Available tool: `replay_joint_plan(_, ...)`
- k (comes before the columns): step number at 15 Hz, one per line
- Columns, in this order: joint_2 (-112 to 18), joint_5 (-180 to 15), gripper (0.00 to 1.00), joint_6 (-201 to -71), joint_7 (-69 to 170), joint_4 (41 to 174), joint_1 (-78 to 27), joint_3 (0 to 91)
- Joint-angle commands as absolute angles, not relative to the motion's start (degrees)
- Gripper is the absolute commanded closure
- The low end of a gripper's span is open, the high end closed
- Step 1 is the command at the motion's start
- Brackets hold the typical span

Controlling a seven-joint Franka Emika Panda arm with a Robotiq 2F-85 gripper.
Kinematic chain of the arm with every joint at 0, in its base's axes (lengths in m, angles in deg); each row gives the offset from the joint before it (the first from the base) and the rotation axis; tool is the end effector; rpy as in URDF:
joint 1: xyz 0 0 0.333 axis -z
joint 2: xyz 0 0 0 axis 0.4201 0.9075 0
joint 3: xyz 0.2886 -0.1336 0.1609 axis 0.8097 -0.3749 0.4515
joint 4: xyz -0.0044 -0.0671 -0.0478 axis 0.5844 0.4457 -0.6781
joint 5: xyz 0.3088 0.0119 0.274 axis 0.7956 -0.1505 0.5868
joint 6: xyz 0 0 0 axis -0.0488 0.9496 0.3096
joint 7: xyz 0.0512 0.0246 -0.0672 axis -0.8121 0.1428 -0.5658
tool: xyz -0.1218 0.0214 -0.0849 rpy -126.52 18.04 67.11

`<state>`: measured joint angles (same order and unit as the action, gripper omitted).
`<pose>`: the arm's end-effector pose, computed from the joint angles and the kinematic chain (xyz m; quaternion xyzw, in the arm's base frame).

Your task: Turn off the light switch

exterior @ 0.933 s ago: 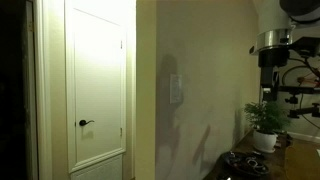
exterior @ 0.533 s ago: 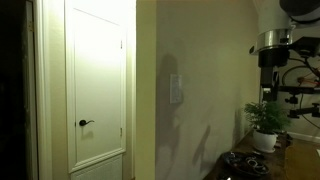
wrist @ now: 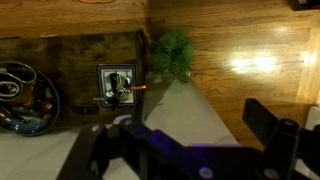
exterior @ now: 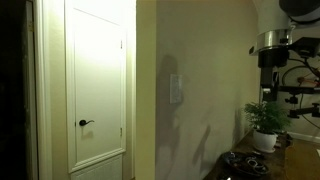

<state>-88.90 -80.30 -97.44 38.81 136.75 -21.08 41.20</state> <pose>0.4079 -0.0989 0.5777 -0.9991 0.0351 -0.0010 0.0231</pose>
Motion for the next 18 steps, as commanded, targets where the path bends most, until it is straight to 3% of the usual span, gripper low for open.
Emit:
replay_joint_plan(1,-88.09,-80.00,0.00,-98.68,38.17,137.49,-20.83,41.42)
replay_joint_plan(13,-84.25,-79.70,0.00,-114.79,39.76,145.33,-21.77,44.49)
replay_joint_plan(18,-83.02,-80.09,0.00,-112.94,38.57,143.67,-21.49,44.56)
